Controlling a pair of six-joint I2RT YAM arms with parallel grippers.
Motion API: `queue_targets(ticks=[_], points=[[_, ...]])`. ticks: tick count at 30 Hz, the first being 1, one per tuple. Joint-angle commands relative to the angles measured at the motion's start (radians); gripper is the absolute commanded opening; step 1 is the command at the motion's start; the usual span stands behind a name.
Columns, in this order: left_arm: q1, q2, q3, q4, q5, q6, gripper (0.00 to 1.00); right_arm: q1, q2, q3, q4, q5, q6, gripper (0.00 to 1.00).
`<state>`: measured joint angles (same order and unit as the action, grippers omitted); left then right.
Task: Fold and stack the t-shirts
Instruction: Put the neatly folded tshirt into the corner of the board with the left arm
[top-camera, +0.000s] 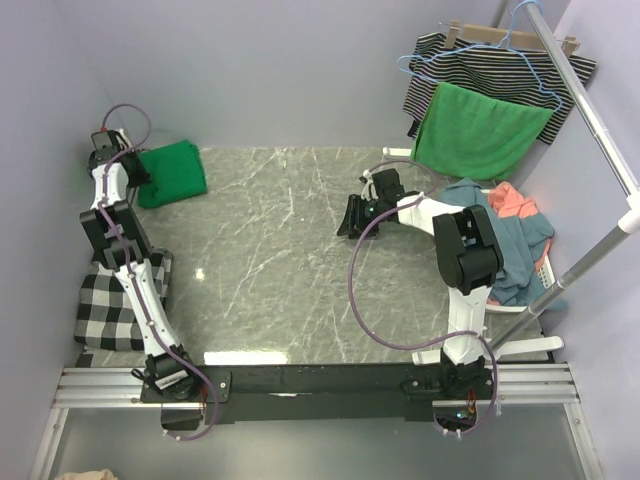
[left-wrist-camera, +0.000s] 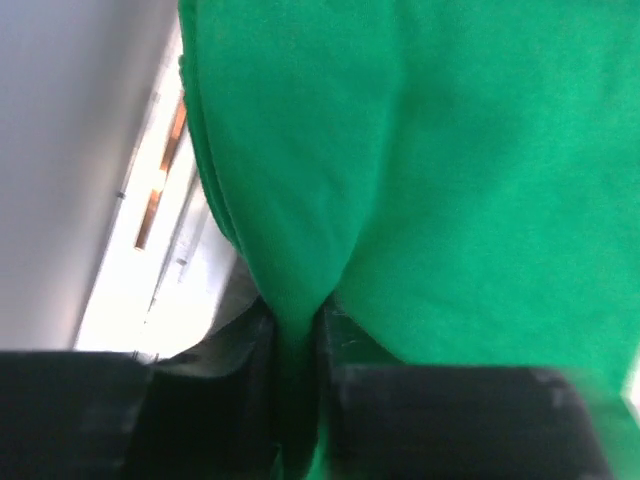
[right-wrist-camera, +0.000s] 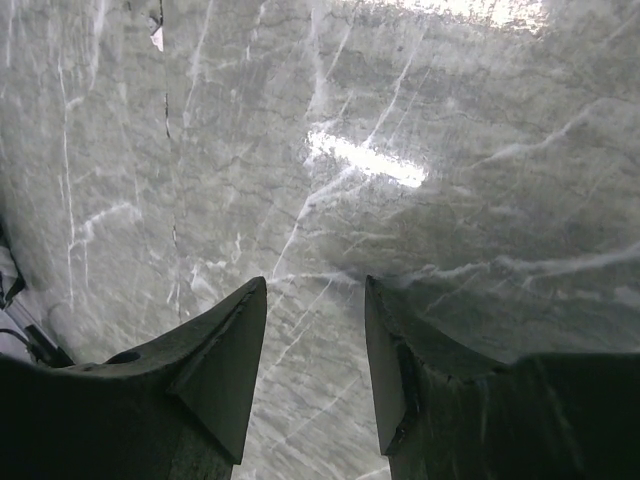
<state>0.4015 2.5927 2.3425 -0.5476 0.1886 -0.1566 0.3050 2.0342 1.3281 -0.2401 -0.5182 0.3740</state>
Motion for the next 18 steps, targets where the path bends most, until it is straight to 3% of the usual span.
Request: queue_targets(ticks=[1, 3, 4, 10, 13, 18], points=[[-0.004, -0.071, -0.063, 0.116, -0.101, 0.022, 0.64, -0.003, 0.027, 0.043, -0.004, -0.036, 0.003, 0.51], [-0.007, -0.089, -0.097, 0.13, -0.086, 0.019, 0.77, -0.004, 0.026, 0.04, -0.001, -0.036, 0.002, 0.51], [-0.01, -0.117, -0.13, 0.149, -0.065, 0.016, 0.99, -0.004, 0.026, 0.04, 0.001, -0.04, 0.002, 0.51], [-0.065, -0.34, -0.323, 0.267, -0.031, -0.072, 0.99, -0.003, 0.012, 0.028, 0.01, -0.037, 0.003, 0.51], [-0.131, -0.493, -0.457, 0.363, -0.147, -0.06, 0.99, -0.003, -0.014, 0.02, 0.005, -0.028, -0.004, 0.51], [-0.205, -0.649, -0.558, 0.344, -0.22, -0.093, 0.99, -0.003, -0.069, -0.024, 0.021, -0.019, -0.004, 0.52]])
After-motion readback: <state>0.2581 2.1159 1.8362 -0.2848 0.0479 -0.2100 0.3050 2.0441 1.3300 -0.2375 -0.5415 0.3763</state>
